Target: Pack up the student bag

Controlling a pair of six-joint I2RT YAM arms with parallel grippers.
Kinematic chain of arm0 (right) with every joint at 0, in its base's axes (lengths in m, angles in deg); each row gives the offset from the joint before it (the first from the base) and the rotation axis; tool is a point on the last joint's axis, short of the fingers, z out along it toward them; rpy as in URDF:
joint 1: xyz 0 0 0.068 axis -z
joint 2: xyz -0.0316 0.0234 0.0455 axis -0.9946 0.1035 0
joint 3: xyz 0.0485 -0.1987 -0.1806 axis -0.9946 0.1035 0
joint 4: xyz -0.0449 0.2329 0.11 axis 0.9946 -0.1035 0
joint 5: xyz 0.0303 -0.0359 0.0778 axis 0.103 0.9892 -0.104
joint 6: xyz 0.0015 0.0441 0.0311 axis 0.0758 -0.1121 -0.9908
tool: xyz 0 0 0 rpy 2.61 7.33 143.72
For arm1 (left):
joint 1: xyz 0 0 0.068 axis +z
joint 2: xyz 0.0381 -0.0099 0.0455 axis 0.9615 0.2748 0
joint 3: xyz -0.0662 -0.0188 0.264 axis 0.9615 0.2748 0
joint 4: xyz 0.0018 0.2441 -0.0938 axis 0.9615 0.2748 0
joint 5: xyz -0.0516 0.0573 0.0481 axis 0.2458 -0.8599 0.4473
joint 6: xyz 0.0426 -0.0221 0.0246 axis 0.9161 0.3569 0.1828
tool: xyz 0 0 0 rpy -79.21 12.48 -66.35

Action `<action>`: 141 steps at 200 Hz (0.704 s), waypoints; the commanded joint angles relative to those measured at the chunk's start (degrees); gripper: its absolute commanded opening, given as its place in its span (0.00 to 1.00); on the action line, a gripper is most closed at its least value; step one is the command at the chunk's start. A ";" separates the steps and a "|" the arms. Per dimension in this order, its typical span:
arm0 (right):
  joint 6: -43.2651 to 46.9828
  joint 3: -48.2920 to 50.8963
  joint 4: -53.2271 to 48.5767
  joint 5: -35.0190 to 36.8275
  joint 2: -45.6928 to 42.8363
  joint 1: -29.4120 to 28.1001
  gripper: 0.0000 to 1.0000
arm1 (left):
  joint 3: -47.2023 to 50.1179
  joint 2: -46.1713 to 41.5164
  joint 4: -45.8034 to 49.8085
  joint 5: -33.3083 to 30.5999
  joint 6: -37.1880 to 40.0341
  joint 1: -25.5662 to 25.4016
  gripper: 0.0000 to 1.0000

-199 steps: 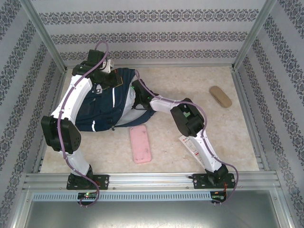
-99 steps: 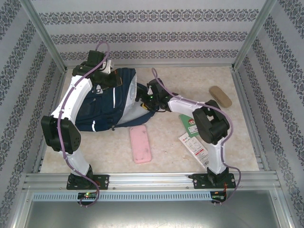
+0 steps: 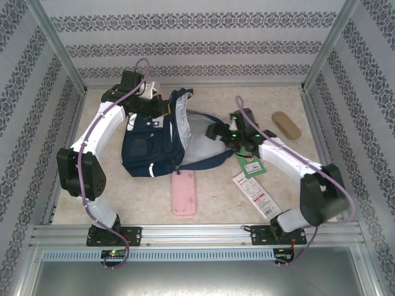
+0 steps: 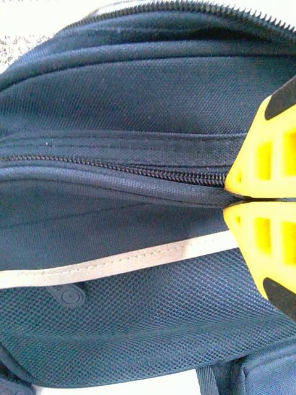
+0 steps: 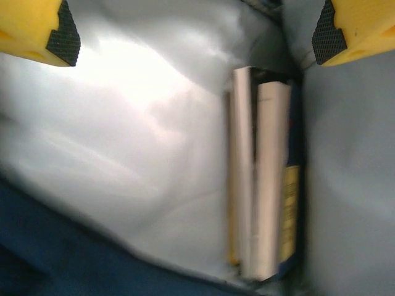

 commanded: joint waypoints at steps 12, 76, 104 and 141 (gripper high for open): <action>2.94 4.81 -7.12 4.38 -2.36 3.32 0.98 | 1.34 2.63 -0.50 -8.91 -0.08 1.69 0.13; 2.49 3.02 -1.54 1.75 6.05 -0.35 0.98 | -1.94 4.23 3.12 -15.39 5.56 0.36 0.10; 1.79 0.39 -1.55 2.44 8.23 -1.95 0.98 | -3.52 4.52 5.78 -18.08 9.16 0.27 0.19; 2.97 -1.08 -5.94 6.27 5.39 -1.54 0.98 | -3.92 2.31 4.72 -13.46 6.24 -0.42 0.55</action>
